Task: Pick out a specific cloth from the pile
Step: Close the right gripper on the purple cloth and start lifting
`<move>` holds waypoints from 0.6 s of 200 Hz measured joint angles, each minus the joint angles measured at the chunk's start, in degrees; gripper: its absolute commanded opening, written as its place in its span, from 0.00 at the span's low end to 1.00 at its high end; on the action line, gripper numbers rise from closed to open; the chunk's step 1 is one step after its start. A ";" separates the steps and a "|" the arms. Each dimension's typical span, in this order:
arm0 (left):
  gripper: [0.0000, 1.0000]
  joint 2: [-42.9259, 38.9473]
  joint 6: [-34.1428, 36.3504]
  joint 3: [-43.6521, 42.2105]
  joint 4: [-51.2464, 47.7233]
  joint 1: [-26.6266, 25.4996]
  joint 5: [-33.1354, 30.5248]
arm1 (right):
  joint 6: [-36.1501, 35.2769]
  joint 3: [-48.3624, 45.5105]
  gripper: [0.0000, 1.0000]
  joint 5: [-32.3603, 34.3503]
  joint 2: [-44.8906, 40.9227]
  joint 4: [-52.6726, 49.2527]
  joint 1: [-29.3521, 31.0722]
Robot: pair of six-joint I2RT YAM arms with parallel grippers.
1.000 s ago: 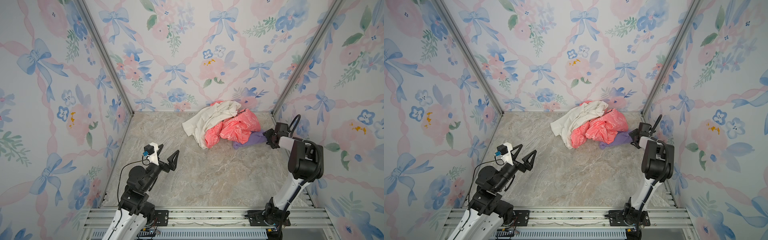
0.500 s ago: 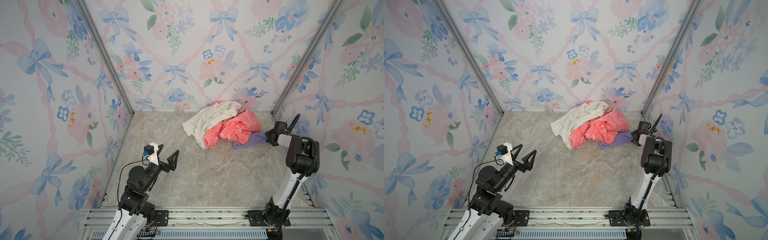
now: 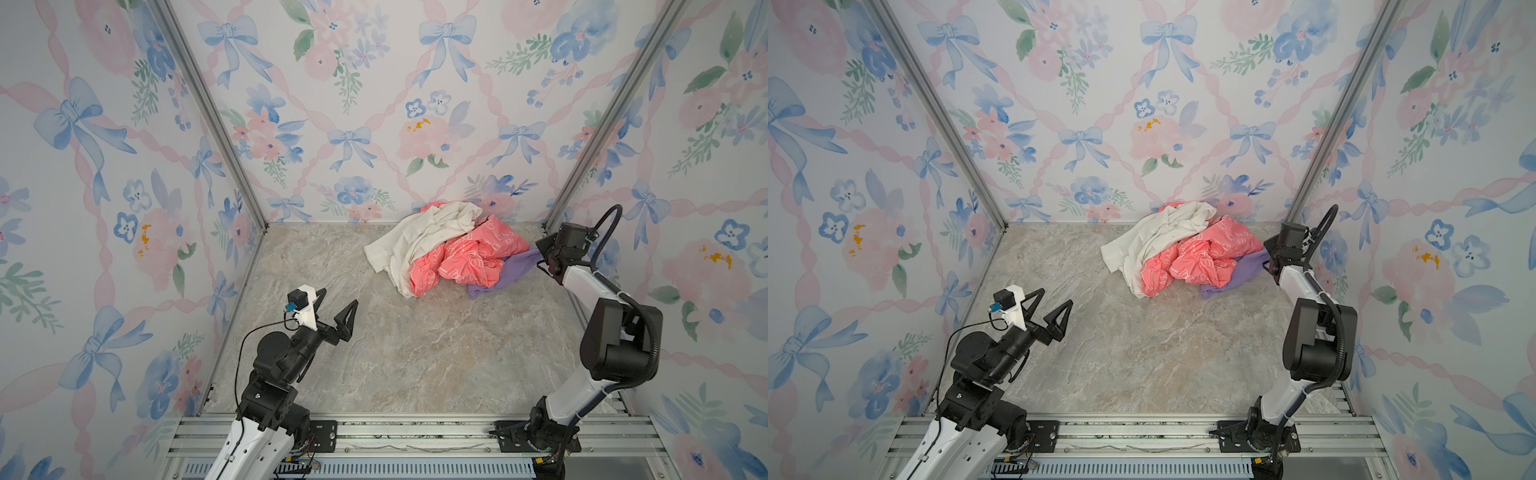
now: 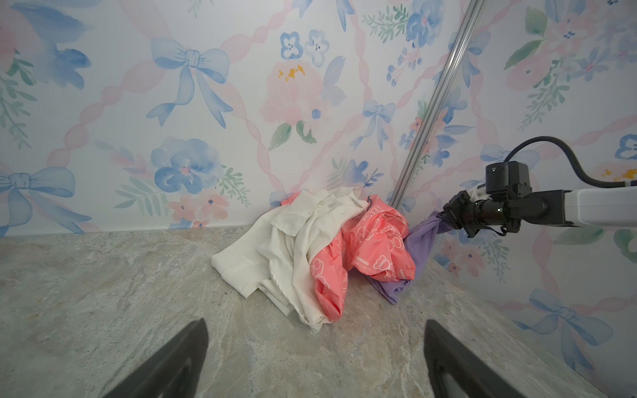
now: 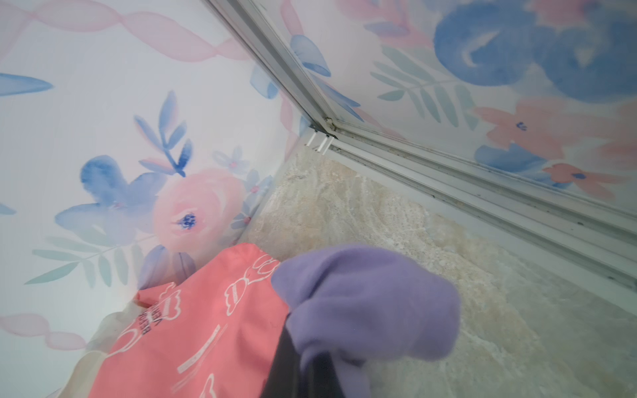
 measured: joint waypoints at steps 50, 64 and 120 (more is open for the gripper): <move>0.98 -0.02 0.00 0.00 0.00 0.00 0.00 | -1.51 -0.17 0.00 0.98 -8.26 0.46 3.43; 0.98 -0.09 0.00 0.00 0.00 0.00 -0.02 | -2.10 -0.63 0.00 1.31 -10.67 0.44 4.15; 0.98 -0.48 0.00 -0.02 0.00 0.00 0.00 | -5.40 -0.79 0.00 3.74 -19.63 0.48 6.75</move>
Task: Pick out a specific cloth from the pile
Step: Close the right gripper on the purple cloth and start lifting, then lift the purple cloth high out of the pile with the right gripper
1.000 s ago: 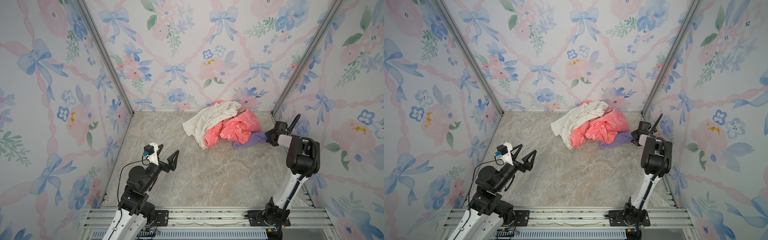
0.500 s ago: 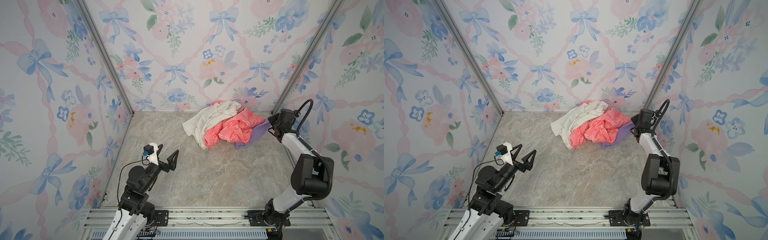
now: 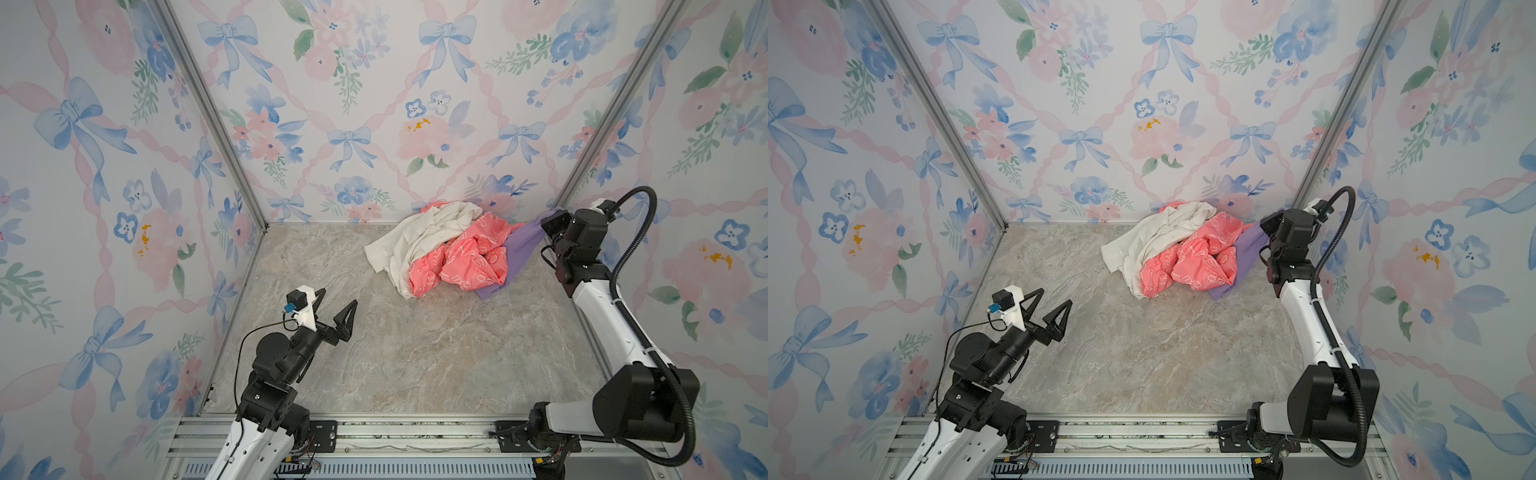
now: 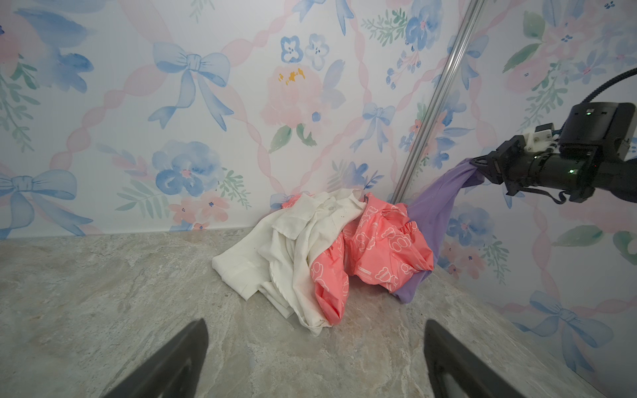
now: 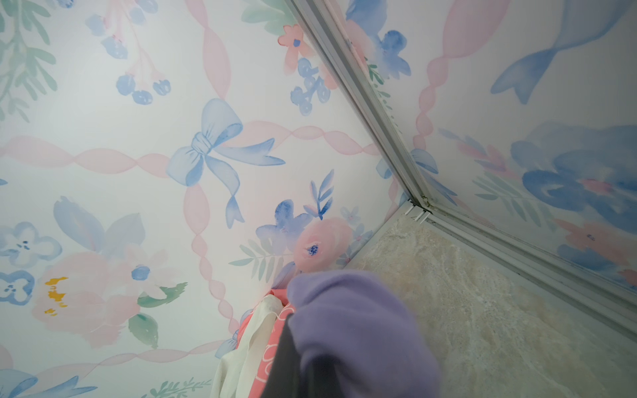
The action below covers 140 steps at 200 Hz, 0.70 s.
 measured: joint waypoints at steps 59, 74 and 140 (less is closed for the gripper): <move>0.98 0.00 0.00 0.00 0.00 0.00 -0.02 | -3.48 1.77 0.00 2.58 -1.90 -0.15 0.66; 0.98 0.00 0.00 0.00 0.00 0.00 -0.02 | -4.24 3.28 0.00 2.99 -1.90 -0.52 0.76; 0.98 0.00 0.00 -0.02 0.00 0.00 -0.02 | -11.37 14.16 0.00 6.32 -2.64 0.39 5.35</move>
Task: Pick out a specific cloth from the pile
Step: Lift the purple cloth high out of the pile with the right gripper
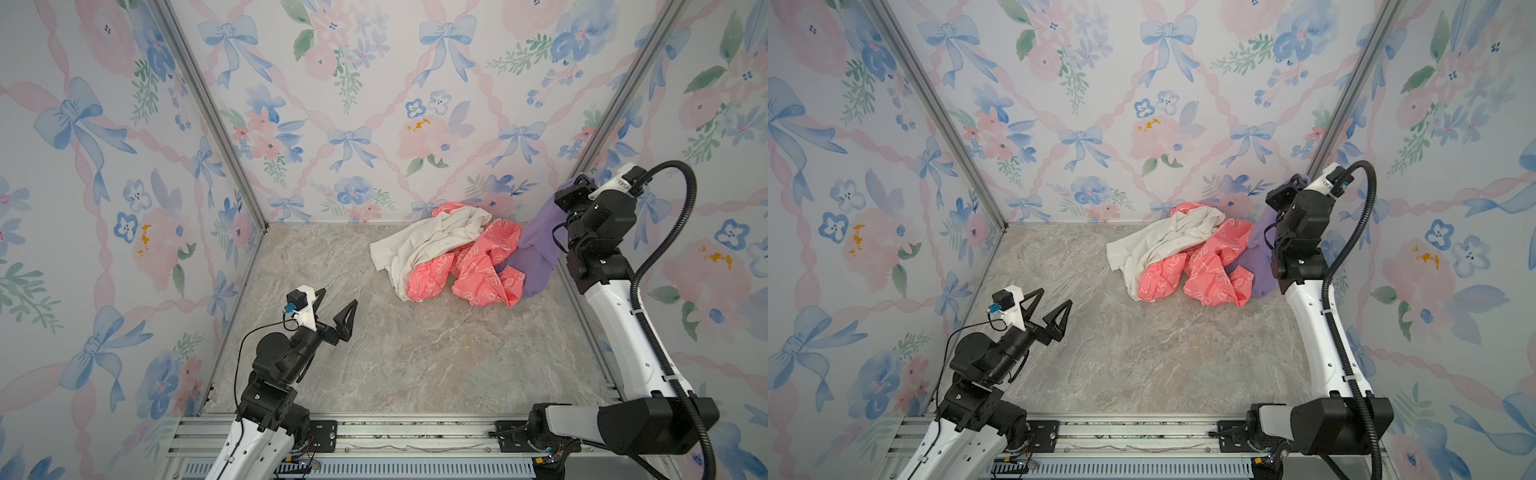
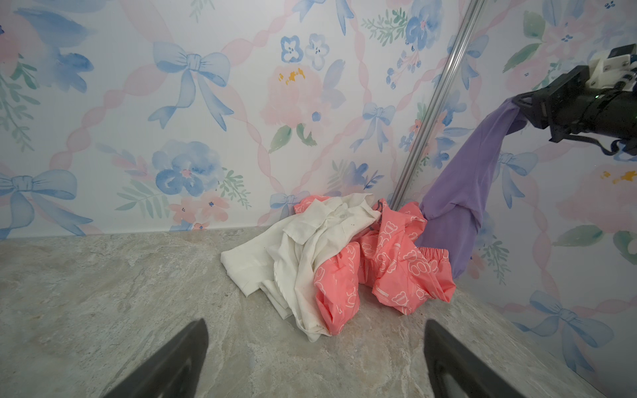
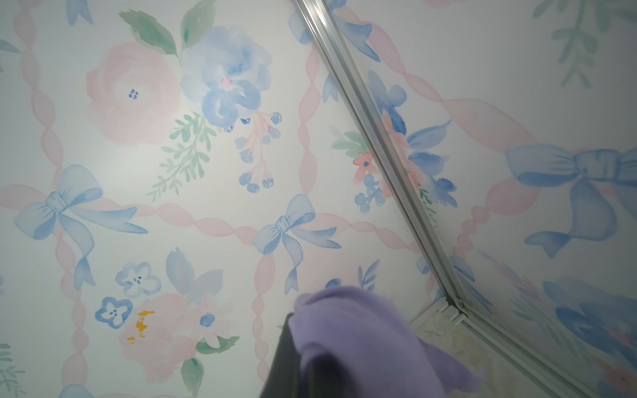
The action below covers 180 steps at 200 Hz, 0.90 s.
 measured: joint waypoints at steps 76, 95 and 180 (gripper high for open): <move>0.98 -0.66 0.00 -0.02 0.00 0.00 0.00 | -12.33 14.97 0.00 0.31 3.54 0.68 11.52; 0.98 -0.87 0.00 -0.07 0.00 0.00 0.00 | -15.47 18.03 0.00 -0.48 5.05 0.00 15.65; 0.98 -1.20 0.00 -0.09 0.00 0.00 -0.07 | -27.39 36.50 0.00 -7.34 15.30 -9.09 36.96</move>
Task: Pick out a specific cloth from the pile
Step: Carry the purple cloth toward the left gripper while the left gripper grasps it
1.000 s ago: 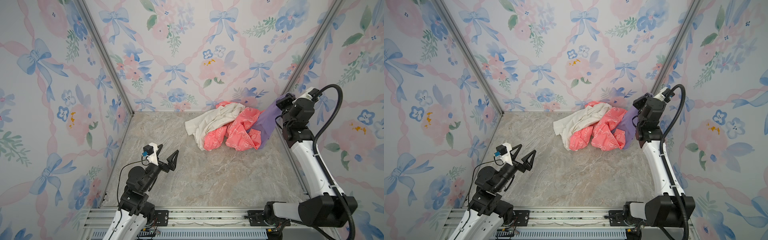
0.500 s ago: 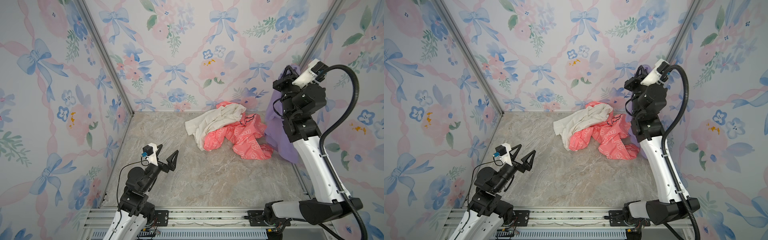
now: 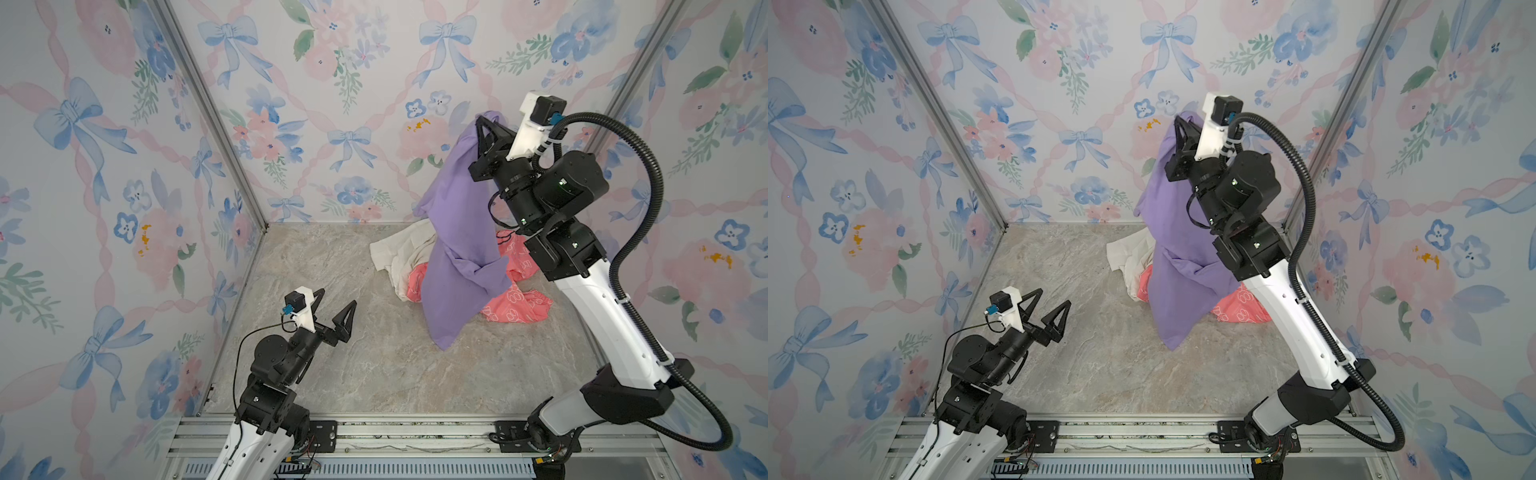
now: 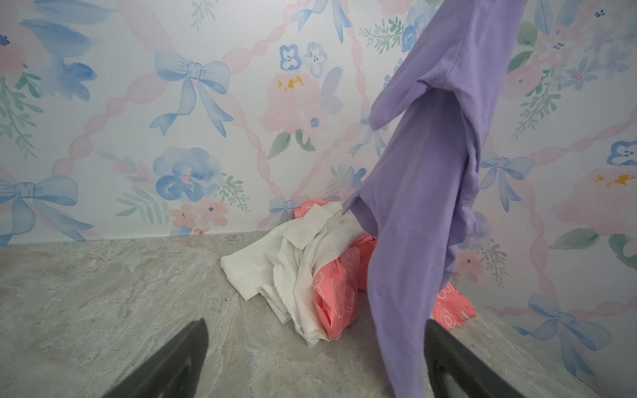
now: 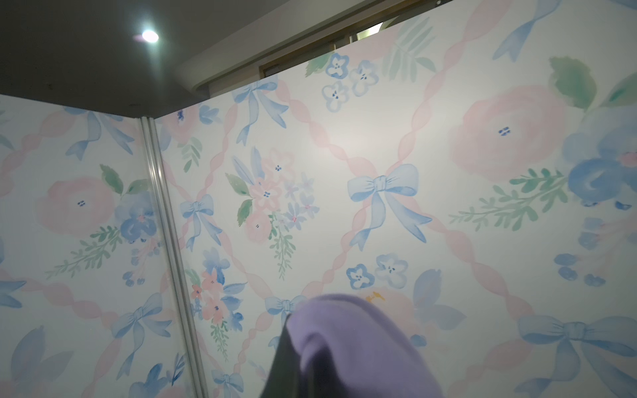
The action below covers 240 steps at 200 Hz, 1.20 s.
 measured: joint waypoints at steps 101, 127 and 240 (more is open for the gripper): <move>0.98 5.25 -8.48 0.59 11.89 -1.33 -4.28 | -1.29 7.65 0.01 -7.52 18.49 -14.88 13.53; 0.97 12.57 -10.12 0.63 18.21 -4.48 -7.61 | 0.63 5.38 0.01 -8.52 18.80 -15.85 14.21; 0.00 37.75 -4.61 13.38 23.76 -5.97 -18.88 | 3.52 -19.41 0.66 -9.07 5.53 -7.10 13.64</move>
